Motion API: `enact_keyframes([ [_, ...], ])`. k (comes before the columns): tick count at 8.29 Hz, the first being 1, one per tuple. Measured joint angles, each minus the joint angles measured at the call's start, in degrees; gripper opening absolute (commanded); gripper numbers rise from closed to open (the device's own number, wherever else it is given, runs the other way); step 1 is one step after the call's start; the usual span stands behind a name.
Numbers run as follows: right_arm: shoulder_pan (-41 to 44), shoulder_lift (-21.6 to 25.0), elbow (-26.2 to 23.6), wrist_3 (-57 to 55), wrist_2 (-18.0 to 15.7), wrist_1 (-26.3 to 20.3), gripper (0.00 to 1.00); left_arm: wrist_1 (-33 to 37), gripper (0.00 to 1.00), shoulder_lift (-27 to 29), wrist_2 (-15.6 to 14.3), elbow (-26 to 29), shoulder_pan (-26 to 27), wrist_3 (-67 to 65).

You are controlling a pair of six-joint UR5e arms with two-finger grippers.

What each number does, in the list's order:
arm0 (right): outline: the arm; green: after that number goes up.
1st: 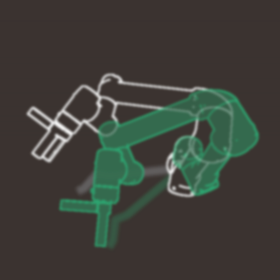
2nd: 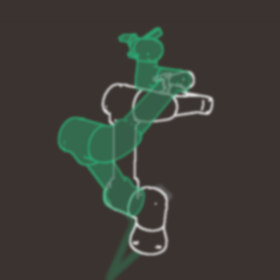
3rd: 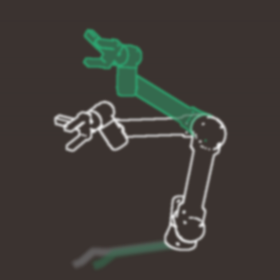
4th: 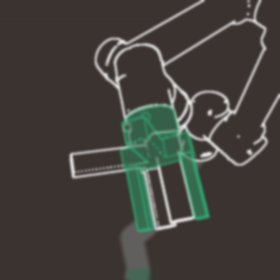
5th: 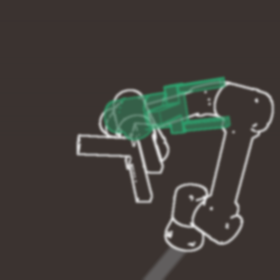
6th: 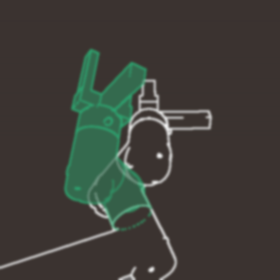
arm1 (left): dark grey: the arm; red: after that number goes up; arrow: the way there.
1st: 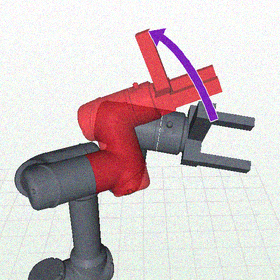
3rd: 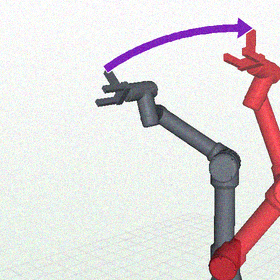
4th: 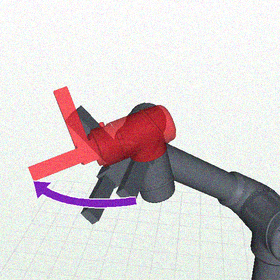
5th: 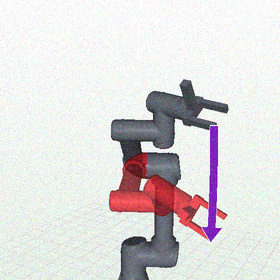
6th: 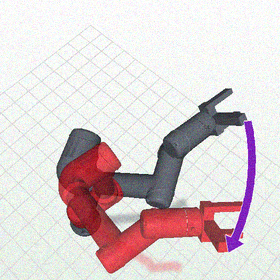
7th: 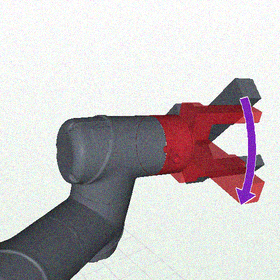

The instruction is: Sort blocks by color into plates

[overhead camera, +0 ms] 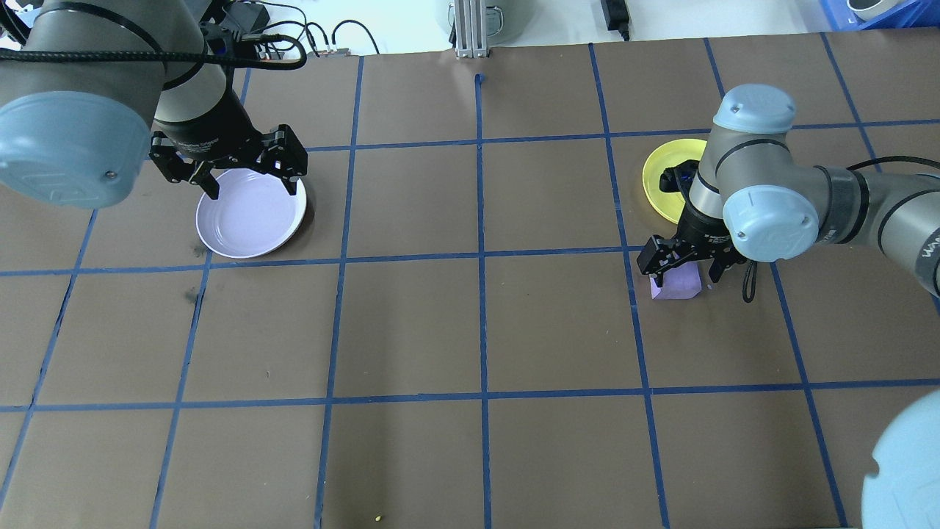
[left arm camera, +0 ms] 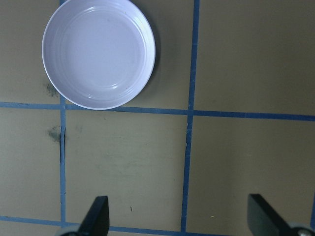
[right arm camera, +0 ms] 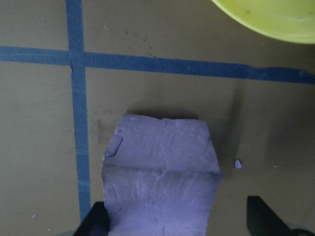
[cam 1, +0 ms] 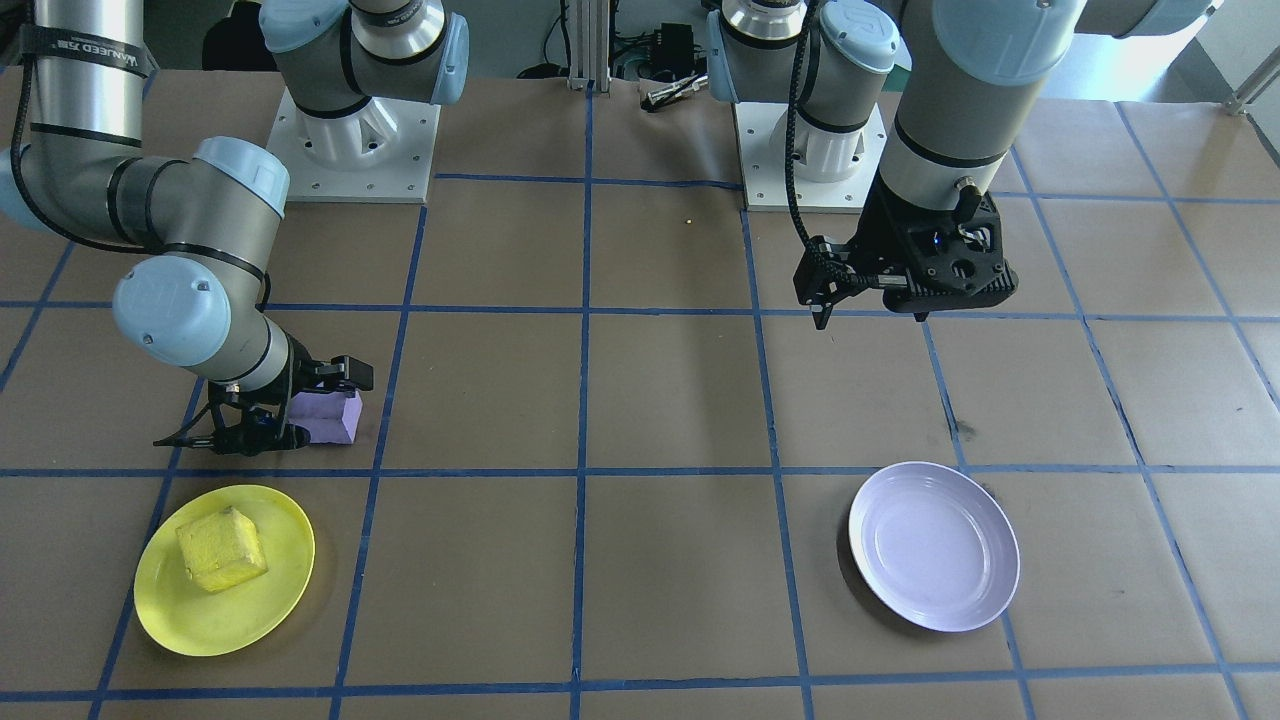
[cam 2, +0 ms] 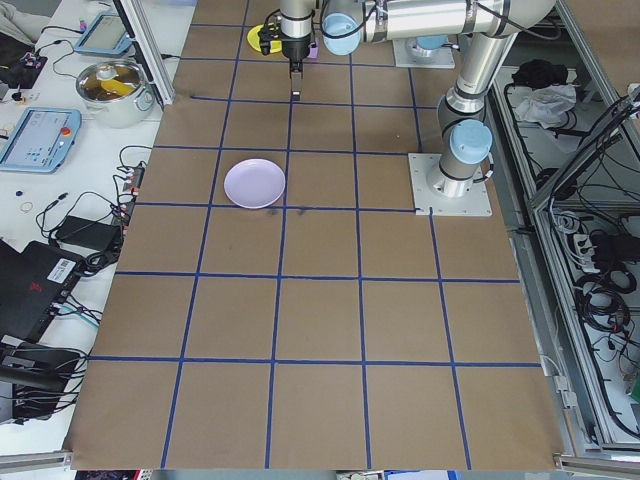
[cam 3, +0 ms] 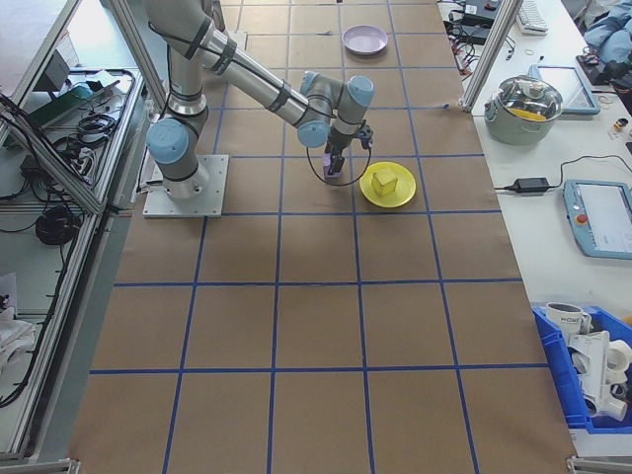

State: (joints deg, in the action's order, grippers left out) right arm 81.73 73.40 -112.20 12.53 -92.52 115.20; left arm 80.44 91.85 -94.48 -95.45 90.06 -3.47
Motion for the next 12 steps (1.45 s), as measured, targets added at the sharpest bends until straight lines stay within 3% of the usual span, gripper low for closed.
enact_keyframes([
  [6, 0.06, 0.67, 2.59, -0.12, 0.43, -0.32, 1.00, -1.07, 1.00, -0.09, 0.66, -0.09, 0.06, 0.19],
  [7, 0.08, 0.69, 2.91, -0.17, 0.61, -0.49, 0.92, -1.12, 1.00, -0.29, 0.67, -0.09, 0.06, 0.12],
  [9, 0.10, 0.26, 1.54, -0.15, 0.69, -0.01, 0.26, -1.16, 1.00, -0.27, 0.40, -0.05, 0.03, 0.12],
  [10, 0.10, -0.25, -0.22, -0.14, 0.45, 1.76, 0.00, -1.16, 1.00, -0.23, 0.36, -0.02, 0.03, 0.13],
  [12, 0.11, -0.42, -1.74, -0.19, 0.28, 4.29, 0.00, -1.16, 1.00, -0.13, 0.36, 0.00, 0.03, 0.13],
])
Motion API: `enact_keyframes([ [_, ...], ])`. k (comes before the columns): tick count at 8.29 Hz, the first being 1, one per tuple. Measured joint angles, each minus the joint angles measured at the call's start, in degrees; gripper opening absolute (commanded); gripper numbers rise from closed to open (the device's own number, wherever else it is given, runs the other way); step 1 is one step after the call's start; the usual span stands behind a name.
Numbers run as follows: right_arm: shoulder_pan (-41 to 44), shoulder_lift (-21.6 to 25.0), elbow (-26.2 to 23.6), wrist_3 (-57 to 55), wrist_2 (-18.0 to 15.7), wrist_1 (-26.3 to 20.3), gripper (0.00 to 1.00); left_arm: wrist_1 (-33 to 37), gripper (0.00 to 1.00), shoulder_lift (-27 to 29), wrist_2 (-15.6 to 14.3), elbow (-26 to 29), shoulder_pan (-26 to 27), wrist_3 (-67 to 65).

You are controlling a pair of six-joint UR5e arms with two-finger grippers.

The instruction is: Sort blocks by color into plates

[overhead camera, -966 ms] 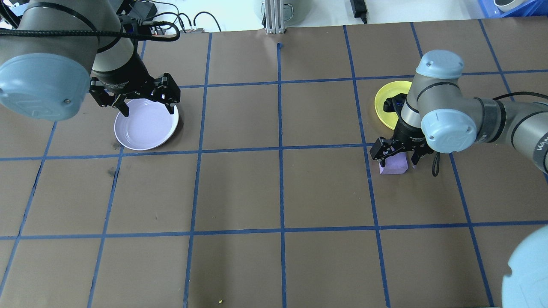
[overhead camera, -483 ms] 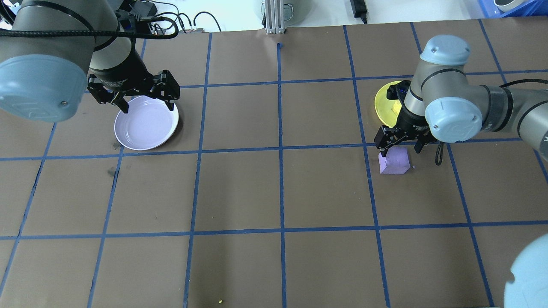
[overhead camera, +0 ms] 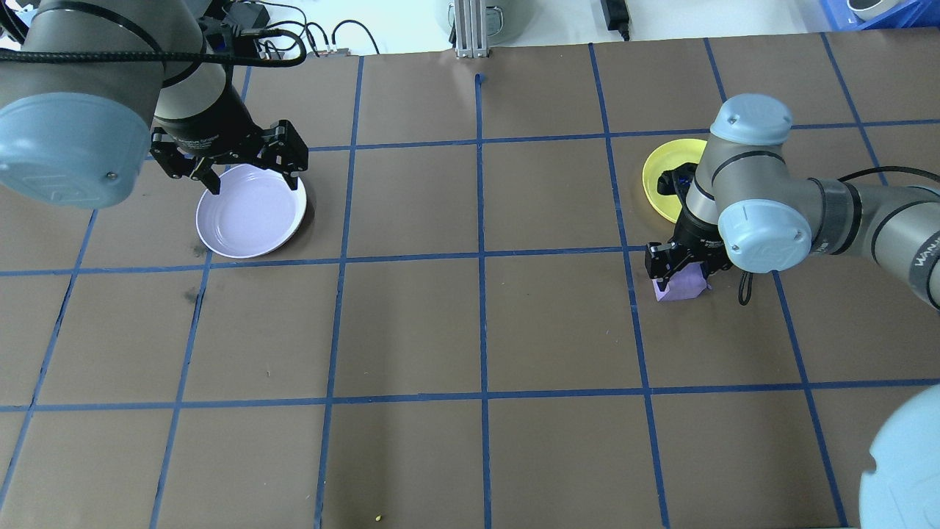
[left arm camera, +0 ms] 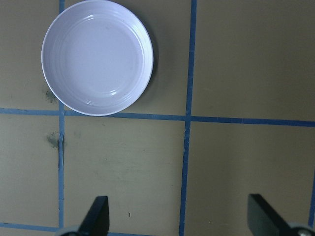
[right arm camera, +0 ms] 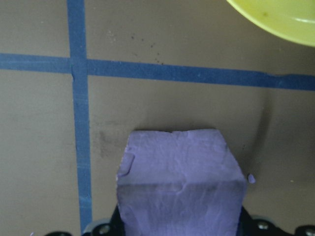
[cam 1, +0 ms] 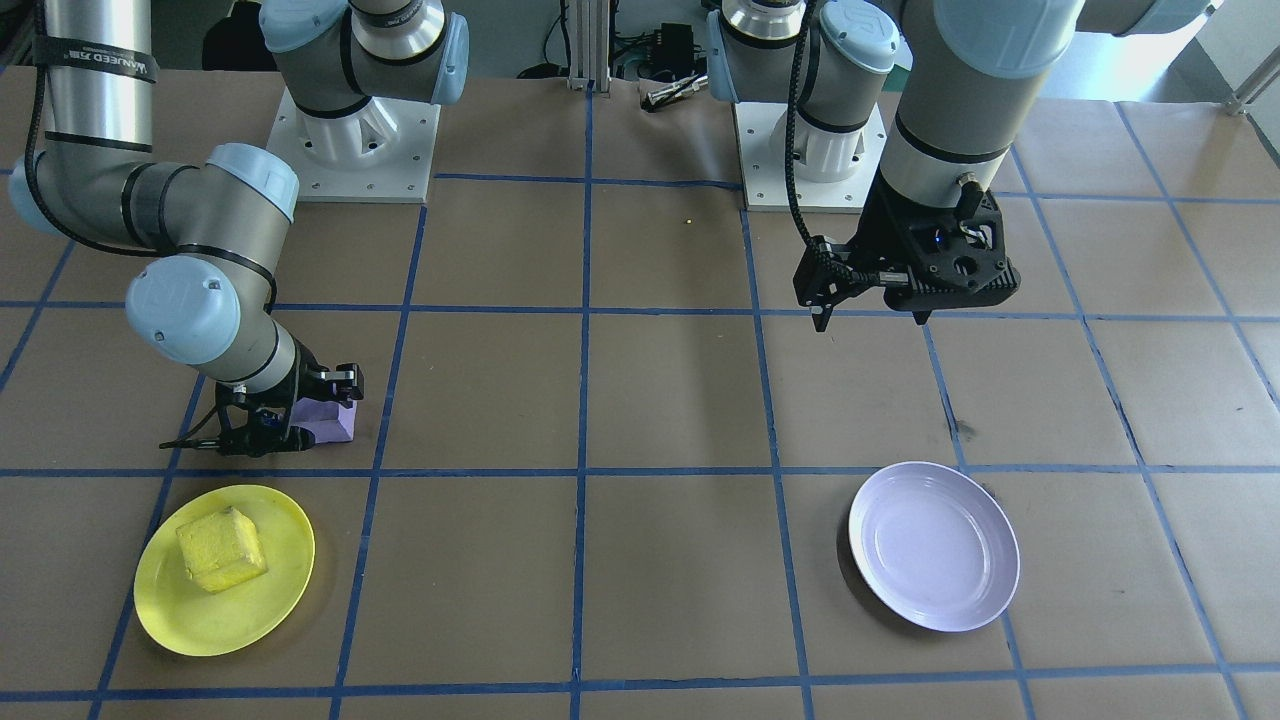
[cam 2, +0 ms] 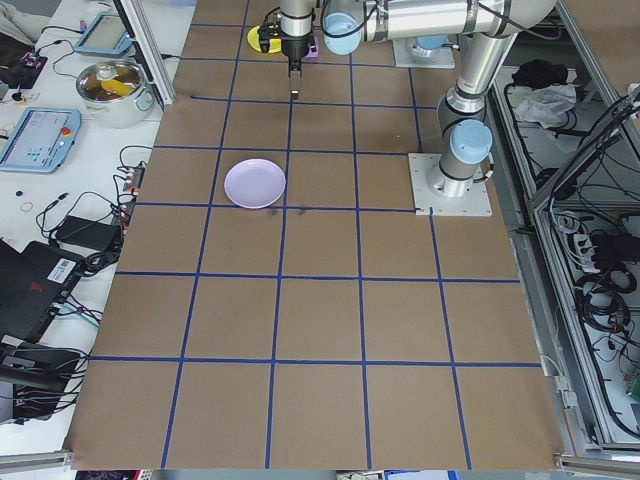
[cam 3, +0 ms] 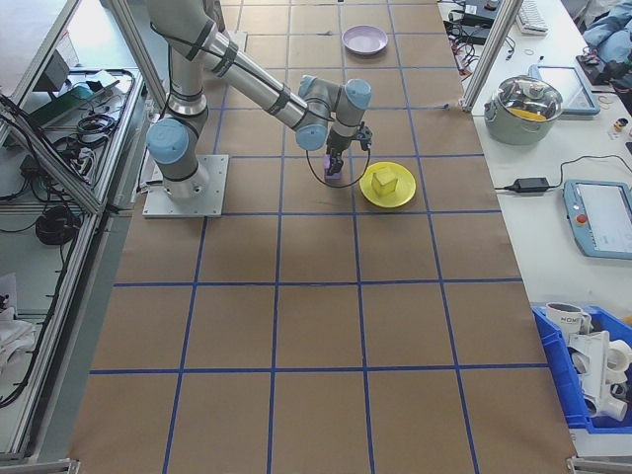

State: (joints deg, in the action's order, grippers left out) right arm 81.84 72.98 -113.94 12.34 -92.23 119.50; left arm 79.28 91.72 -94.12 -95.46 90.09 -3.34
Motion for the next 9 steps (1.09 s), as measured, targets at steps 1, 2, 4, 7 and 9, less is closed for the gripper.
enact_keyframes([
  [1, 0.14, 0.43, 0.05, -0.20, 0.49, 0.57, 0.00, 0.01, 1.00, 0.01, 0.11, 0.00, 0.00, 0.00],
  [2, 1.02, 1.59, 0.13, -1.28, 1.56, 0.84, 0.00, 0.12, 1.00, -0.01, 0.23, 0.01, 0.00, 0.00],
  [4, 7.85, 4.75, 0.43, -8.98, 6.21, 0.96, 0.00, 0.29, 1.00, -0.10, 0.32, 0.01, 0.00, 0.00],
  [7, 24.80, 4.30, 4.77, -15.75, 7.98, 0.93, 0.00, 0.15, 1.00, 0.00, 0.34, -0.02, -0.01, 0.21],
  [9, 33.52, -0.44, 11.03, -18.93, 8.19, 1.16, 0.83, -0.03, 1.00, 0.29, 0.22, -0.07, -0.13, 0.56],
])
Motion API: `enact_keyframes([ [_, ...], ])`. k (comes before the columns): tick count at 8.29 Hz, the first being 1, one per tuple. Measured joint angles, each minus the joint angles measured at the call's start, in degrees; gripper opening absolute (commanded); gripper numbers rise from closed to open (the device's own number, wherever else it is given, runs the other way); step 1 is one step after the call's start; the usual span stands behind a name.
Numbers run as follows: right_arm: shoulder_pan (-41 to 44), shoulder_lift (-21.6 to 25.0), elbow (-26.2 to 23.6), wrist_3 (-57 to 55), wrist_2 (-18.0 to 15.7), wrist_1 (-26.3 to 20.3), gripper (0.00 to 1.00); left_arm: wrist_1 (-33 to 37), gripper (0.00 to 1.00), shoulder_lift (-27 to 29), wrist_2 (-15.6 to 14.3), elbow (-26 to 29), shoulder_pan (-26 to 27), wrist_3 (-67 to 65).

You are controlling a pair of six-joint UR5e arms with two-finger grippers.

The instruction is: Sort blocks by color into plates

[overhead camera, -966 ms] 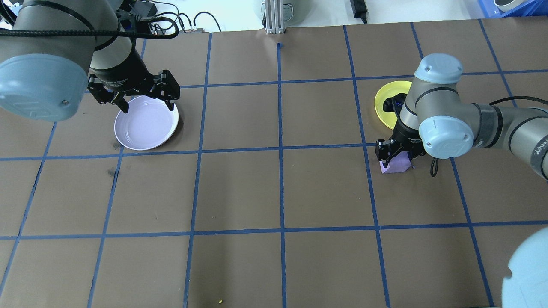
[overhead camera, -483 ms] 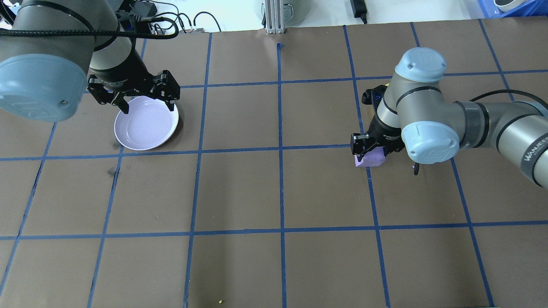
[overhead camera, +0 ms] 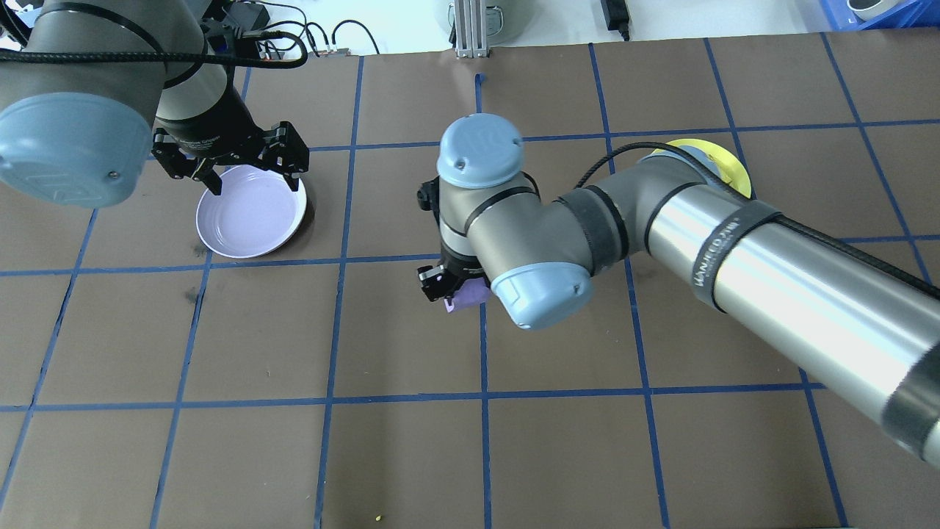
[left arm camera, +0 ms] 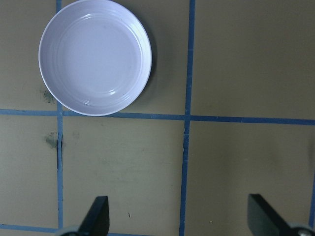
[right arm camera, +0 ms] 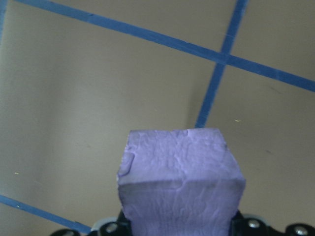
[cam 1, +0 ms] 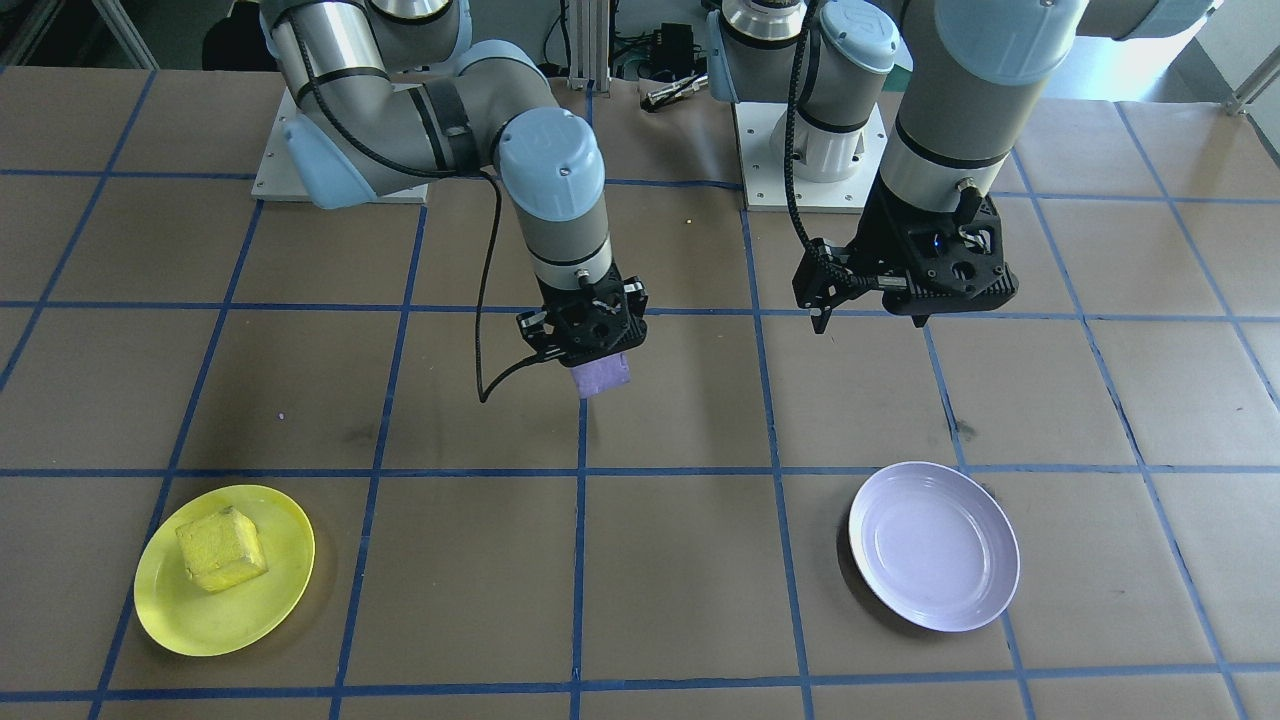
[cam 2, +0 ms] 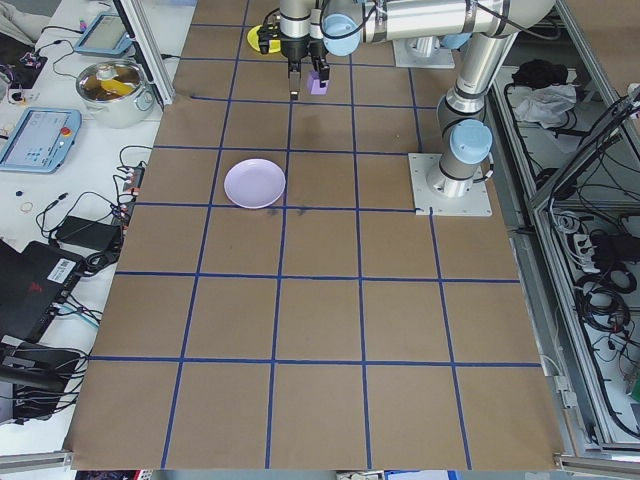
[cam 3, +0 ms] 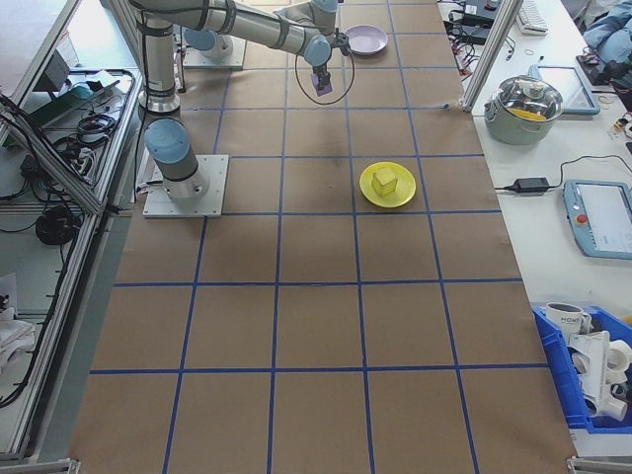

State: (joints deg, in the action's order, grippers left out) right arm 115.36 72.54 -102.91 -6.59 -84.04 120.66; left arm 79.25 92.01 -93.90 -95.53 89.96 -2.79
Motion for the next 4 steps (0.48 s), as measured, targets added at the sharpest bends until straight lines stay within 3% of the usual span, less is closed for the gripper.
enact_keyframes([
  [1, 3.00, -2.86, 3.64, -0.54, -0.09, 0.22, 1.00, -0.03, 1.00, 0.19, -0.19, 0.00, -0.09, 0.04],
  [4, 5.37, -6.38, 7.76, -0.83, -0.88, -0.24, 1.00, 0.24, 1.00, 0.30, -0.21, -0.01, -2.02, 0.06],
])
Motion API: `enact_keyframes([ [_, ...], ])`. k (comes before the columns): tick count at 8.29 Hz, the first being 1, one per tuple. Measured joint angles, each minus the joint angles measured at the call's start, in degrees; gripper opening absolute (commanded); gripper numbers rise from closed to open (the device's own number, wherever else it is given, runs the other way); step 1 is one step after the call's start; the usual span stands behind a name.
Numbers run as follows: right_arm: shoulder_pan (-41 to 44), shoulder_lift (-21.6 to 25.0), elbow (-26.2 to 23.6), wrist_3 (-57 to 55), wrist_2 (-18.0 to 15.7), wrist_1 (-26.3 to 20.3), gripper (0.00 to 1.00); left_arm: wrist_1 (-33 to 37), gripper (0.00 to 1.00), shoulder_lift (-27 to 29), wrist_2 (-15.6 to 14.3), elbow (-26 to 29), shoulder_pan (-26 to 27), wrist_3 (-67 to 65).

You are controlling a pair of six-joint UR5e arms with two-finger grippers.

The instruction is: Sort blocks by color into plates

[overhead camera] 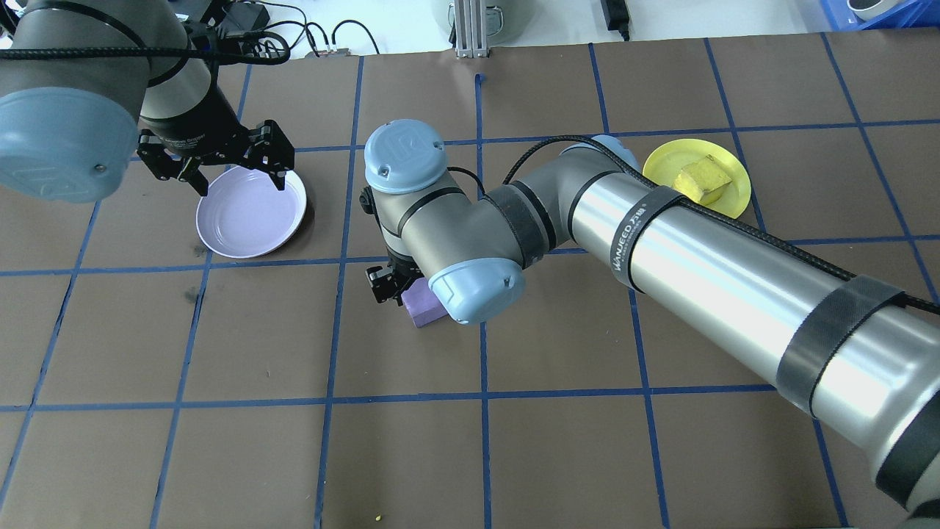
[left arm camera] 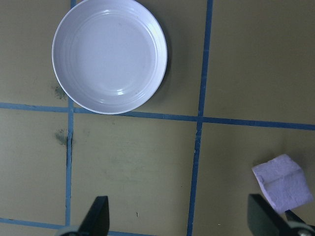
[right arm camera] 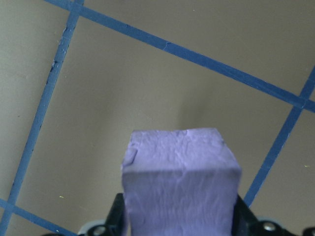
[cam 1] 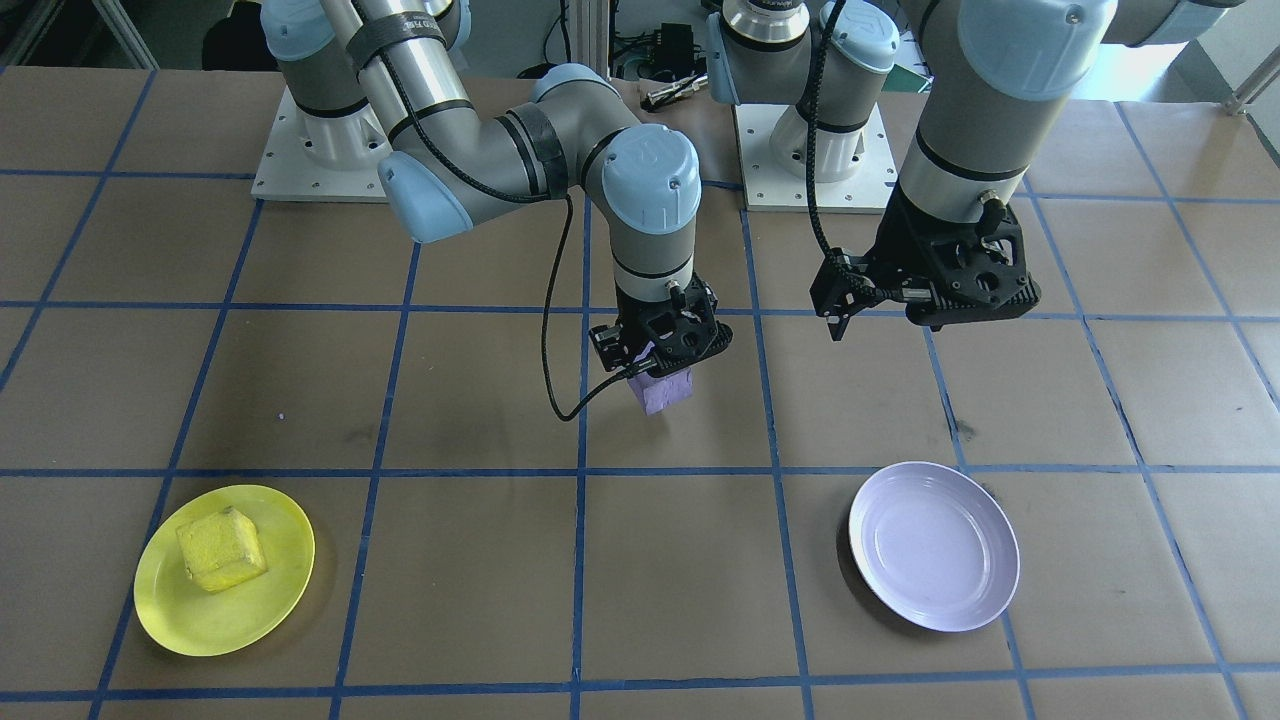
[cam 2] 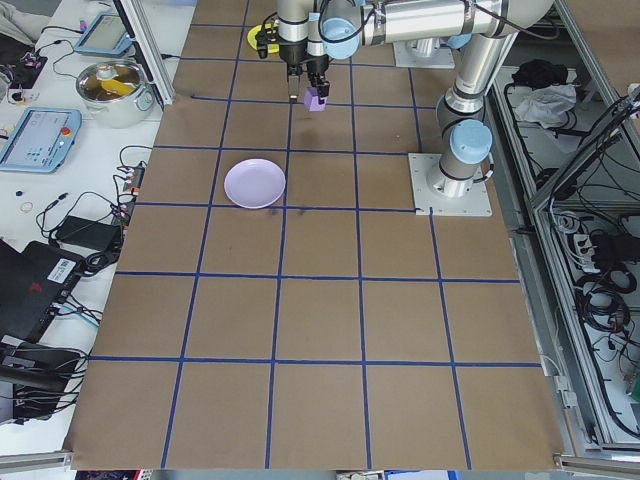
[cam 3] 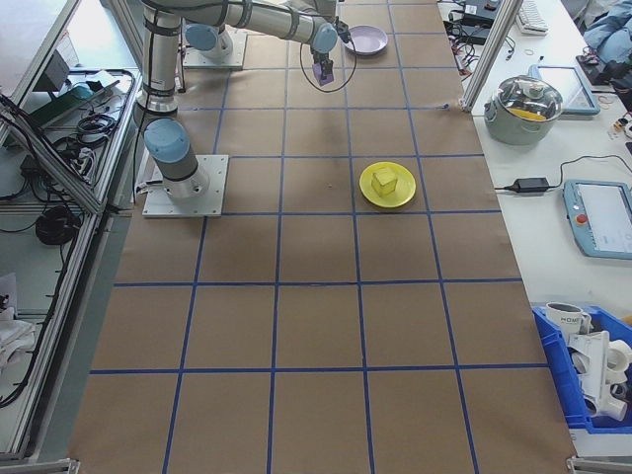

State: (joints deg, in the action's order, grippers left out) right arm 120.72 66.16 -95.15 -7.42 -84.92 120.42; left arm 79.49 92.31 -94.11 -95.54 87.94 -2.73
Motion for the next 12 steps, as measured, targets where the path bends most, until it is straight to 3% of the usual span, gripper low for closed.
enact_keyframes([
  [2, -1.63, 2.44, 0.50, 0.13, -2.56, -3.08, 1.00, 0.45, 1.00, -0.07, -0.02, 0.00, -0.62, 0.03],
  [5, -12.11, 12.49, 0.77, 1.15, -3.95, -16.07, 1.00, 0.68, 1.00, 0.46, 0.68, 0.01, -0.16, -3.05],
  [7, -21.22, 19.92, 0.88, 2.56, -4.41, -26.45, 1.00, 0.83, 1.00, 1.04, 4.29, -0.18, 2.57, -4.36],
  [10, -30.70, 28.83, 1.26, 4.30, -5.95, -37.07, 1.00, 0.32, 1.00, 1.88, 5.22, -3.28, 6.88, 14.82],
  [12, -31.76, 32.38, 0.86, 4.53, -6.75, -38.97, 1.00, 0.03, 1.00, 2.53, 5.28, -6.18, 7.54, 25.21],
])
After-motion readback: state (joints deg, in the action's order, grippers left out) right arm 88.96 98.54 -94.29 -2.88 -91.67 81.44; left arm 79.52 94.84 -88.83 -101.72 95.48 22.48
